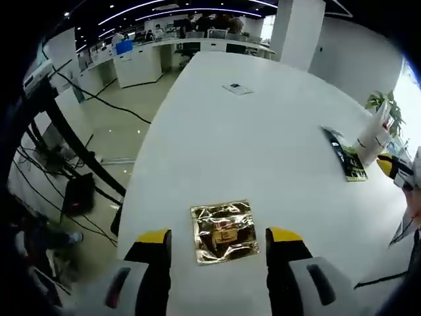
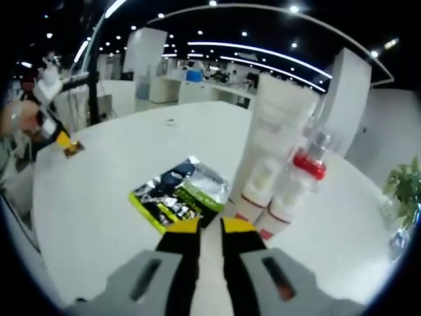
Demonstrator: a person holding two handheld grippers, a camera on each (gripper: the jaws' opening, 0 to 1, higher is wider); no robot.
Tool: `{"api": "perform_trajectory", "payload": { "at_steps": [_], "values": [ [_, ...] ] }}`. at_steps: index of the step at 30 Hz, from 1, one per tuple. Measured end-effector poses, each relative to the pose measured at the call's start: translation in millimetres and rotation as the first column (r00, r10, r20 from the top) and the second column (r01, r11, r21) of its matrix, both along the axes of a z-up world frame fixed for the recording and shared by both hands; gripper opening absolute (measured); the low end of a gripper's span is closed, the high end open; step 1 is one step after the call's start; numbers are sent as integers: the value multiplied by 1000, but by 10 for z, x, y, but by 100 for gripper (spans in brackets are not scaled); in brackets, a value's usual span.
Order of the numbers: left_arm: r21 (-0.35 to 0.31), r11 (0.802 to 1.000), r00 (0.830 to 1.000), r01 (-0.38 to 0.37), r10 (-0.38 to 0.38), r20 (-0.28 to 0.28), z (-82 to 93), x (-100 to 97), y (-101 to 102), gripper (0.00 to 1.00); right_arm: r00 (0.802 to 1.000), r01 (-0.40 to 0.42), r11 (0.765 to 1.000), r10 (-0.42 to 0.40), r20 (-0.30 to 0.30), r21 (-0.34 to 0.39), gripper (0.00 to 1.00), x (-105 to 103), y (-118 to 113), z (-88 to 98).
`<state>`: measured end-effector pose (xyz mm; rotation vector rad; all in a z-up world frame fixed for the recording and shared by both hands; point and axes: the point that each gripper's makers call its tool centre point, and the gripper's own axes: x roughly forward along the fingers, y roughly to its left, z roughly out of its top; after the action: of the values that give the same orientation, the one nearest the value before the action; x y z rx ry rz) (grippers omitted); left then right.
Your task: Arrange the skincare products in the storage area until every visible bottle or jar stands upright without overlapping.
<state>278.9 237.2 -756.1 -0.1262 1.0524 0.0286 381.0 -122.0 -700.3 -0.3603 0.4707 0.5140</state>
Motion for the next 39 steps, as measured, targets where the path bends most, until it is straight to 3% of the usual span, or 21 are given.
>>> {"api": "perform_trajectory", "payload": {
  "at_steps": [6, 14, 21, 31, 39],
  "values": [
    [31, 999, 998, -7, 9, -64, -97, -4, -24, 59, 1000, 7, 1000, -7, 0, -1, 11, 6, -40, -1],
    [51, 998, 998, -38, 41, -57, -94, 65, 21, 55, 1000, 16, 1000, -16, -3, 7, 11, 22, -58, 0],
    [50, 998, 998, -24, 27, -60, -83, 78, -33, 44, 1000, -13, 1000, 13, -6, 10, 11, 16, 58, -12],
    [50, 998, 998, -24, 27, -56, -81, 75, -39, 42, 992, -127, 992, 127, -11, 18, 11, 4, 372, 52],
    [49, 998, 998, -24, 27, -49, -113, 34, -17, 42, 966, -259, 966, 259, -27, 13, 11, -46, 703, 31]
  ]
}}
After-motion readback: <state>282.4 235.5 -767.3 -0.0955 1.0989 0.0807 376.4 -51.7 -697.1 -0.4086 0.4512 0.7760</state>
